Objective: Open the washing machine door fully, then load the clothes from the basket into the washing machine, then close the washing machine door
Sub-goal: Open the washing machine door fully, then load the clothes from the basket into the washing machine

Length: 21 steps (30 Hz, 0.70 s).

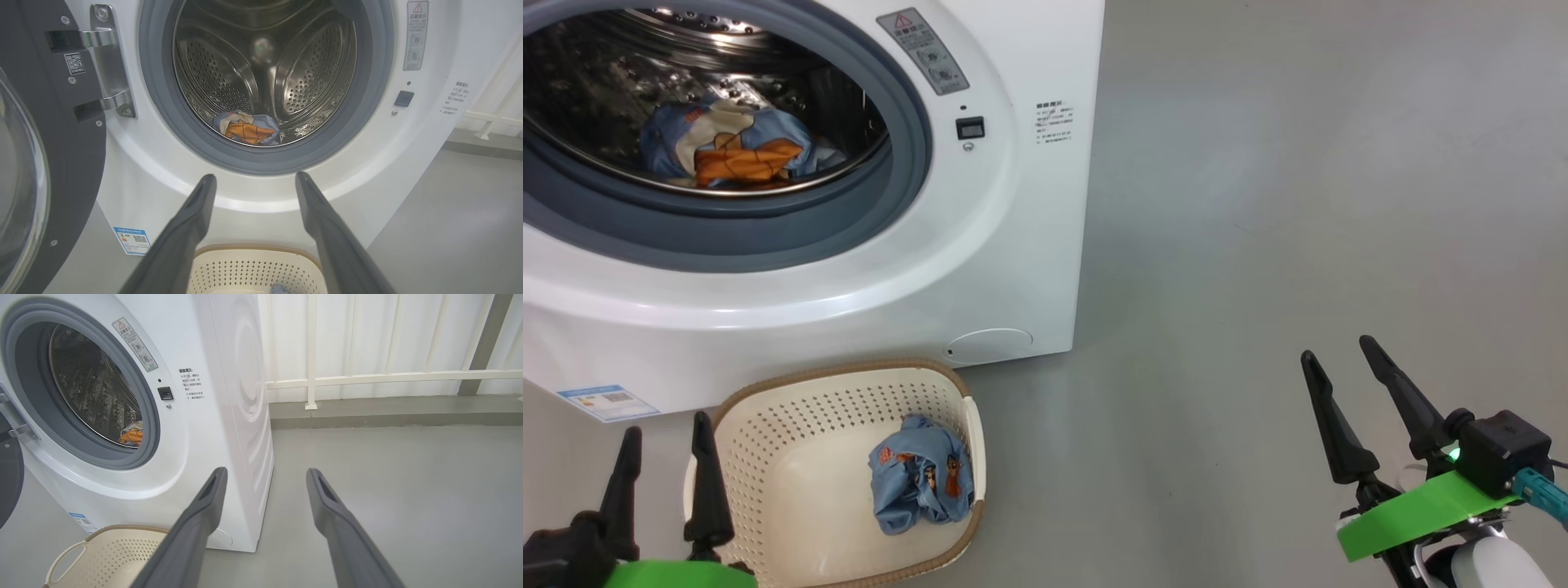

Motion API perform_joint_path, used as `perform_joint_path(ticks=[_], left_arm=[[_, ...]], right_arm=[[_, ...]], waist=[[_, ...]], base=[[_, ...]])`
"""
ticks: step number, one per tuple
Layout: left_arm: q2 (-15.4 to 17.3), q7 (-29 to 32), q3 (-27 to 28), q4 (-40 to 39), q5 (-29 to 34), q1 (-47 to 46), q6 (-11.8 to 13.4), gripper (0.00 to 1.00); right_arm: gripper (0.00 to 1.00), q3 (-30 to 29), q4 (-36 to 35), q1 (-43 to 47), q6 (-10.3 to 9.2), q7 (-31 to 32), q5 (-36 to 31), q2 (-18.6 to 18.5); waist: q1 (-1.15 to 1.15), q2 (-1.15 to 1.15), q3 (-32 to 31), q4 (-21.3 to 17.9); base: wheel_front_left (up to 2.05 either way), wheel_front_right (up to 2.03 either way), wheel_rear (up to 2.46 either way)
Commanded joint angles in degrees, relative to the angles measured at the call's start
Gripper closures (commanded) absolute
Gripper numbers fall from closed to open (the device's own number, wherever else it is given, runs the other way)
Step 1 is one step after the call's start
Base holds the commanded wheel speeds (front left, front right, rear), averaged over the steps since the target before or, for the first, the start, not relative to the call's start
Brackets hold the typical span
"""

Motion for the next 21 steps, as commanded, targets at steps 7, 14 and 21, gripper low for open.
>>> perform_joint_path(ticks=[7, 14, 21], left_arm=[[0.0, -0.4, 2.6, -3.5, 0.1, 1.4, -0.1, 0.0], [-0.2, -0.4, 2.5, -4.3, 0.0, 1.4, -0.1, 0.0], [-0.3, -0.4, 2.5, -4.0, -0.1, 1.3, -0.1, 0.0]], right_arm=[[0.0, 0.7, -1.9, 1.6, 0.13, -0.4, 0.0, -0.7], [0.0, 0.6, -2.1, 1.5, 0.13, -0.4, -0.1, -0.6], [0.0, 0.7, -2.1, 1.0, 0.13, -0.4, -0.1, -0.5]], waist=[[0.0, 0.0, 0.0, 0.1], [0.0, 0.0, 0.5, 0.1], [0.0, 0.0, 1.3, -0.1]], base=[[0.0, 0.0, 0.0], [0.0, 0.0, 0.0], [0.0, 0.0, 0.0]])
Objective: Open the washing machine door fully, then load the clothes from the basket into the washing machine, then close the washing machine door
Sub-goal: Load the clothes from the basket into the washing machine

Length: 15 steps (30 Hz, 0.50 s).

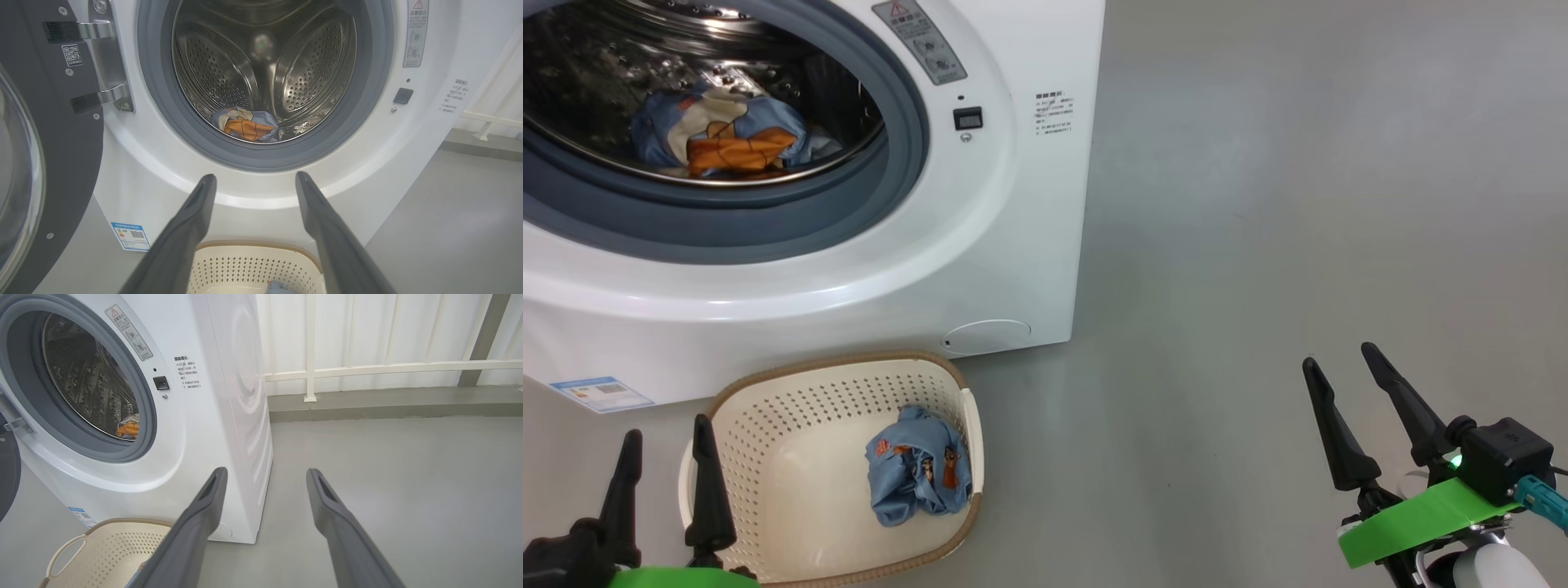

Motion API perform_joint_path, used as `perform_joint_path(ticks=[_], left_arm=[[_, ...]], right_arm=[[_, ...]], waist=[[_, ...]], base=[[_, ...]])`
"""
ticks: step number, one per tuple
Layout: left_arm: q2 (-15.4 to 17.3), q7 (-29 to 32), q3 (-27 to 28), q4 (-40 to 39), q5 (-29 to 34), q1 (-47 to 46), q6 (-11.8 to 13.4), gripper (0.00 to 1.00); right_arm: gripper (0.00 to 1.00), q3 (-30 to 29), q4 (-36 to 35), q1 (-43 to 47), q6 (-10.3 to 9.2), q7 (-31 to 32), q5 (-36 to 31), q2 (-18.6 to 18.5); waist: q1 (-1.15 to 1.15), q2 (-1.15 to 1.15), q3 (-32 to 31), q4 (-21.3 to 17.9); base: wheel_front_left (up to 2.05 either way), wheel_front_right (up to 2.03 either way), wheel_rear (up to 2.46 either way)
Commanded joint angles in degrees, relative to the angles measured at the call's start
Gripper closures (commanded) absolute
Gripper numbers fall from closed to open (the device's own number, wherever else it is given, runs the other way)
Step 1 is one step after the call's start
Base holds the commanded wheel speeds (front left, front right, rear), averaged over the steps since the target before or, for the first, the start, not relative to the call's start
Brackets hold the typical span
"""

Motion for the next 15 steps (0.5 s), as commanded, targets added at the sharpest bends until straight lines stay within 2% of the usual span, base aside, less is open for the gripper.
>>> perform_joint_path(ticks=[1, 15], left_arm=[[0.7, -0.4, 1.9, -1.0, -0.1, -0.6, -0.1, 0.0], [0.3, -0.4, -0.6, 6.2, -2.8, -2.6, -0.1, 0.0]], right_arm=[[0.0, 0.9, -1.4, -0.4, 0.13, -0.4, -0.1, -0.5], [0.0, 1.2, -1.8, -2.0, 0.13, -0.4, -0.3, 0.2]], waist=[[0.0, 0.0, 0.1, -0.1], [0.0, 0.0, 3.5, -0.6]], base=[[0.0, 0.0, 0.0], [0.0, 0.0, 0.0]])
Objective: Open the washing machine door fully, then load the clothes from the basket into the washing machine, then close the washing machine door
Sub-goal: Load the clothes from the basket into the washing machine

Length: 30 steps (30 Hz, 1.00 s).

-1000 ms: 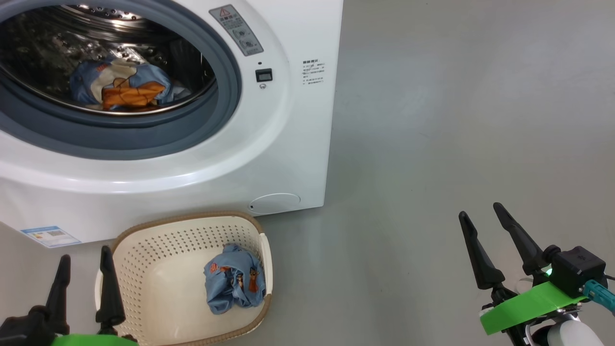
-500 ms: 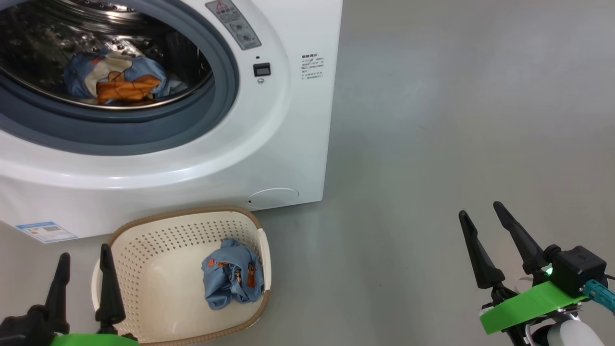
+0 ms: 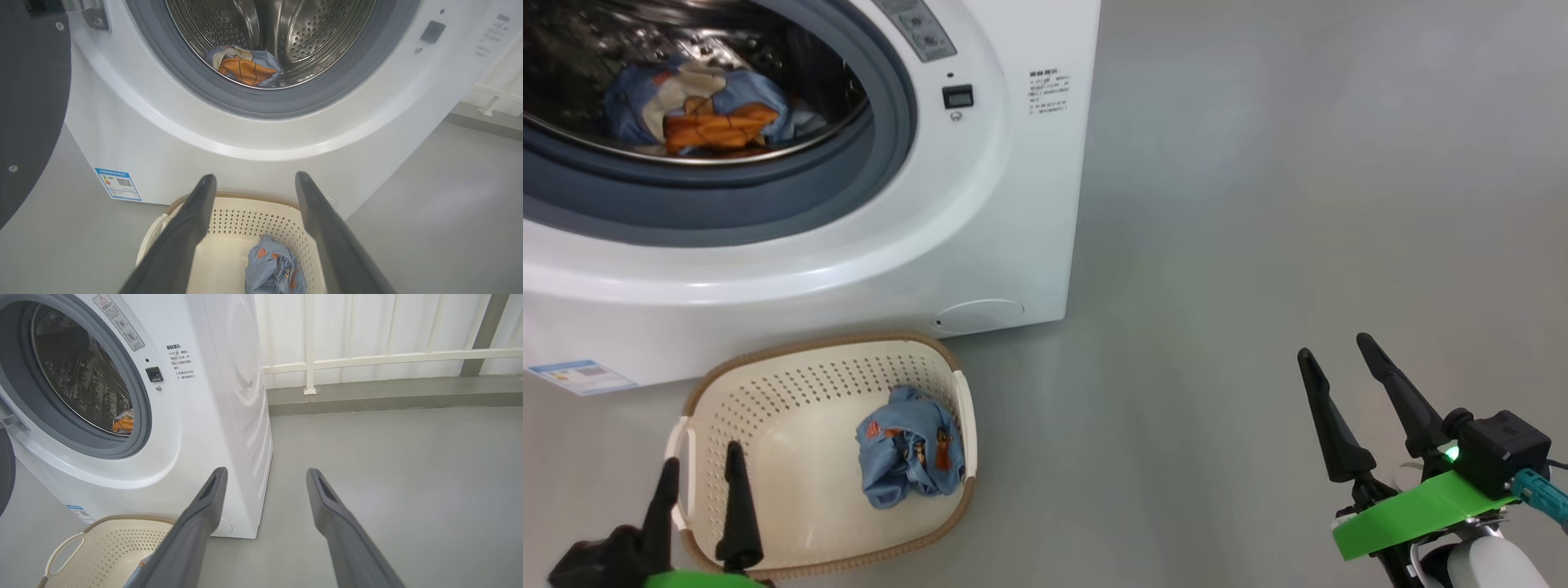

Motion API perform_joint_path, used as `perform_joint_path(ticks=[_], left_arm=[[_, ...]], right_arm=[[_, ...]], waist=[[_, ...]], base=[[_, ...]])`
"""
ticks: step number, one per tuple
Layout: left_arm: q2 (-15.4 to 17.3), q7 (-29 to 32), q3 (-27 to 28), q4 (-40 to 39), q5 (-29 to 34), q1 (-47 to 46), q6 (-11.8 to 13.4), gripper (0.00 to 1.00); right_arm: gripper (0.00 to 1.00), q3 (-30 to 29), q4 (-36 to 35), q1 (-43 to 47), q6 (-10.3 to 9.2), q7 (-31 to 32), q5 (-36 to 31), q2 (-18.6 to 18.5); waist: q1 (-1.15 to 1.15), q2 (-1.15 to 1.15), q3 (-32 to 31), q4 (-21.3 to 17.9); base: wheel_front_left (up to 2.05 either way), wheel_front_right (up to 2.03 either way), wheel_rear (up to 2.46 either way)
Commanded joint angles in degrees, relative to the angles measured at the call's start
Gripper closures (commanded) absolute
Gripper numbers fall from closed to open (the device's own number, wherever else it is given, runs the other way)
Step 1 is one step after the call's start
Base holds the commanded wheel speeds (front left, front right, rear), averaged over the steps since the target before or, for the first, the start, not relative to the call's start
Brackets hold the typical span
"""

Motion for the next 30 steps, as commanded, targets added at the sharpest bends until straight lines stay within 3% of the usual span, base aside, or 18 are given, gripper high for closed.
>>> perform_joint_path(ticks=[1, 30], left_arm=[[0.5, -0.4, 1.2, 0.0, 0.1, -2.2, -0.1, 0.0], [4.4, -0.4, -6.7, 23.8, -2.5, -19.6, -0.1, 0.0]], right_arm=[[0.0, 1.2, -1.5, -1.4, 0.13, -0.4, -0.3, -0.4], [0.0, 2.3, -2.7, -10.8, 0.13, -0.4, -1.0, 2.9]], waist=[[0.0, 0.0, 1.1, -0.1], [0.0, 0.0, 16.4, -3.3]], base=[[0.0, 0.0, 0.0], [0.0, 0.0, 0.0]])
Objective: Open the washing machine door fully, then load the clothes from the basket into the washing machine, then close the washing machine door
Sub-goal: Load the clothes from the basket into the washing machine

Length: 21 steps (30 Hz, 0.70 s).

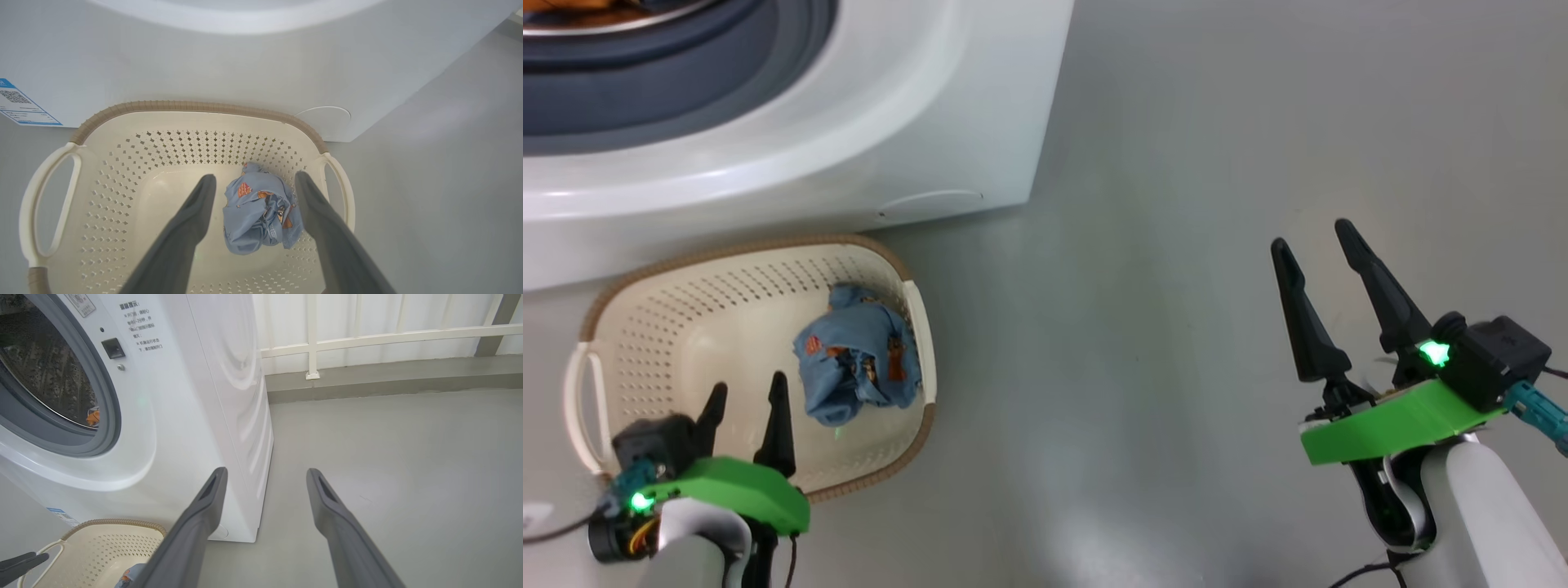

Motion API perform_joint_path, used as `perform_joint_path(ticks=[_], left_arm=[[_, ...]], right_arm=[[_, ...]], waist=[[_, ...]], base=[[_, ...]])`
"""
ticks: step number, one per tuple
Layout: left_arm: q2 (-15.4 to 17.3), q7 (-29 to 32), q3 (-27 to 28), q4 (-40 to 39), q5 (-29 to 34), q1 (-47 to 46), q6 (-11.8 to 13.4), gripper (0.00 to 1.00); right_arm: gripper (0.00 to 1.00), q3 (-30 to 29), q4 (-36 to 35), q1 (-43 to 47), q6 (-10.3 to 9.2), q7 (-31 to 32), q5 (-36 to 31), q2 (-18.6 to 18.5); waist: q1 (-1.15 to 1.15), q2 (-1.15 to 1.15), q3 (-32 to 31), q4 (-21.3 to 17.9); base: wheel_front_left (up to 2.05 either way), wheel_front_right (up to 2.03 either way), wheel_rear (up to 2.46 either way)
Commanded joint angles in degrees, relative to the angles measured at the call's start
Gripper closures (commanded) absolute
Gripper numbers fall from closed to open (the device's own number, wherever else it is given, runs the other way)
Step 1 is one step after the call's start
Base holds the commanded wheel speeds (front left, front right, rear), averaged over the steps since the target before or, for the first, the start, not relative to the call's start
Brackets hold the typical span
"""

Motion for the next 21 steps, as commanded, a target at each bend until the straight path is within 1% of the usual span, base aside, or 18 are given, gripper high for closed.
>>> perform_joint_path(ticks=[1, 13, 21], left_arm=[[2.0, -0.4, 0.8, 0.4, -0.7, -1.4, -0.1, 0.0], [3.7, -0.4, -5.5, 10.1, -3.2, -10.5, -0.1, 0.0], [4.8, -0.4, -10.8, 16.9, -6.3, -16.4, -0.1, 0.0]], right_arm=[[0.0, 1.3, -1.5, -0.6, 0.13, -0.4, -0.5, 0.3], [0.0, 1.5, -2.2, -4.2, 0.13, -0.4, -0.7, 0.9], [0.0, 2.1, -2.6, -6.3, 0.13, -0.4, -0.8, 1.3]], waist=[[0.0, 0.0, 2.5, -0.8], [0.0, 0.0, 8.9, -1.5], [0.0, 0.0, 12.5, -2.3]], base=[[0.0, 0.0, 0.0], [0.0, 0.0, 0.0], [0.0, 0.0, 0.0]])
